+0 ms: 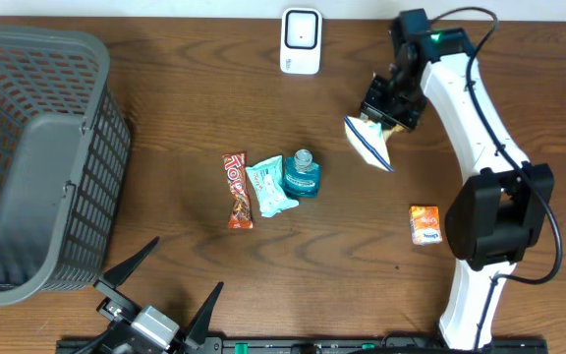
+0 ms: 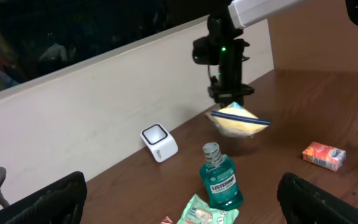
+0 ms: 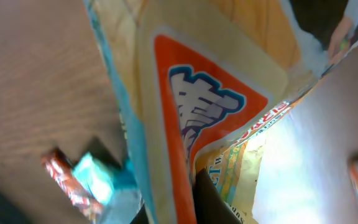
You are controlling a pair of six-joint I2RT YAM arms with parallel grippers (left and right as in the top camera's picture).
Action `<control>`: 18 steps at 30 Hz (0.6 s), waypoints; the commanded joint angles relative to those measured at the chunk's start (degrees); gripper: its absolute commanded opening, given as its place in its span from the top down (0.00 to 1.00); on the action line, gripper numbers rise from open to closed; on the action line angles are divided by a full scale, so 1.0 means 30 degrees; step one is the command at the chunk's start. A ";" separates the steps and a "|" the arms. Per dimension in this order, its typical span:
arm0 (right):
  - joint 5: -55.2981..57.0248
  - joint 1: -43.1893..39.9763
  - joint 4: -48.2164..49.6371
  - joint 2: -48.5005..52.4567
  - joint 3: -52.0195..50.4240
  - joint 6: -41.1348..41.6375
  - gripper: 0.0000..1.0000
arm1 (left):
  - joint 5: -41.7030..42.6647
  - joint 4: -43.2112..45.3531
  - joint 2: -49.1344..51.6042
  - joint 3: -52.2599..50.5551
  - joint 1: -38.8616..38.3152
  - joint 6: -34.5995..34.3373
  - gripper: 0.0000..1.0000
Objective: Scan the item barcode
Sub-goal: 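Lift the snack bag again and hold it against the scanner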
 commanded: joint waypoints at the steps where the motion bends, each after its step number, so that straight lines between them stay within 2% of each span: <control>1: 0.1144 0.0991 0.1654 -0.0838 0.0044 -0.0517 0.99 | -0.0029 0.0036 -0.0146 -0.0073 0.0015 0.0321 0.02; 7: 0.1290 0.2215 0.5595 -0.0758 0.0036 -0.0787 0.99 | -0.0029 0.0036 -0.0146 -0.0073 0.0015 0.0321 0.02; 8: 0.2331 0.2579 0.7009 -0.0721 0.0036 0.0007 0.99 | -0.0029 0.0036 -0.0146 -0.0073 0.0015 0.0321 0.02; 11: 0.6637 0.3089 0.8633 -0.0721 0.0036 0.3577 0.99 | -0.0029 0.0036 -0.0146 -0.0073 0.0015 0.0321 0.02; 14: 0.8663 0.3366 1.1234 -0.0459 0.0036 0.4007 0.99 | -0.0029 0.0036 -0.0146 -0.0073 0.0015 0.0321 0.02; 18: 0.8684 0.3395 1.6050 0.0692 0.0036 0.4014 0.99 | -0.0036 0.0036 -0.0146 -0.0080 0.0015 0.0321 0.02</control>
